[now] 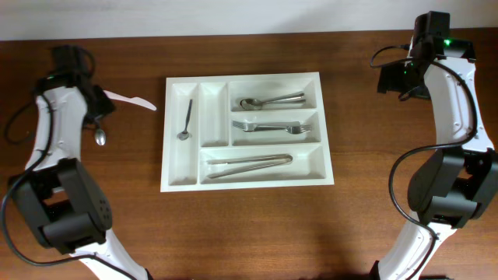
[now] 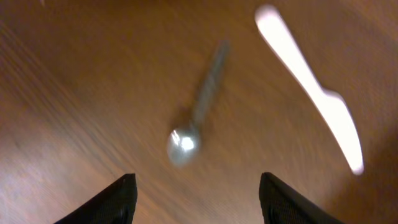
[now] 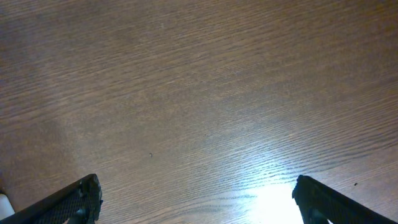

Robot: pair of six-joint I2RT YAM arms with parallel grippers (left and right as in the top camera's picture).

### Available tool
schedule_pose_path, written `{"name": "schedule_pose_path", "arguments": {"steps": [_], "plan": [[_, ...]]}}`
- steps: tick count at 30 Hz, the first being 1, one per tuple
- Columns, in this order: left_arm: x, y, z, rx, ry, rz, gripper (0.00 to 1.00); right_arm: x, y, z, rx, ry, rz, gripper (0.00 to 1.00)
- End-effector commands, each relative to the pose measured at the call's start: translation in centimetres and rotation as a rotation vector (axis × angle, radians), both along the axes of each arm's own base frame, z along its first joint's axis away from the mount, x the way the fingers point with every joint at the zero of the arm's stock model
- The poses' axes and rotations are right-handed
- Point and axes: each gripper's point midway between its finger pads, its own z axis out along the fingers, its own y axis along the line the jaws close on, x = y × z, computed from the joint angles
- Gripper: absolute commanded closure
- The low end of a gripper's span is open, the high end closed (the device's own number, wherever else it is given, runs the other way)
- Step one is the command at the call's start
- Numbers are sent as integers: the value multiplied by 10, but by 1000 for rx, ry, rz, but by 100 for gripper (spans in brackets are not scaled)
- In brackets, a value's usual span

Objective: Pack container

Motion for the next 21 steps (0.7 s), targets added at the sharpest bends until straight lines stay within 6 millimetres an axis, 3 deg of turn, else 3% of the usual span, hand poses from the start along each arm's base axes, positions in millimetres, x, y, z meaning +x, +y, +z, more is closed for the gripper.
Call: {"name": "schedule_pose_path", "arguments": {"steps": [1,5,10,14,21], "plan": [[14,-3,11,-36,-69,-109,35,2,3,12,-6,-27,12,1],[26,1,-10,-45,-73,-111,34,2,3,12,-6,-27,12,1],[25,1,-54,-75,5,-109,34,2,3,12,-6,-27,12,1],[21,3,-75,-93,45,-102,38,2,3,12,-6,-27,12,1],[19,12,-82,-101,47,-87,43,2,3,12,-6,-27,12,1]]}}
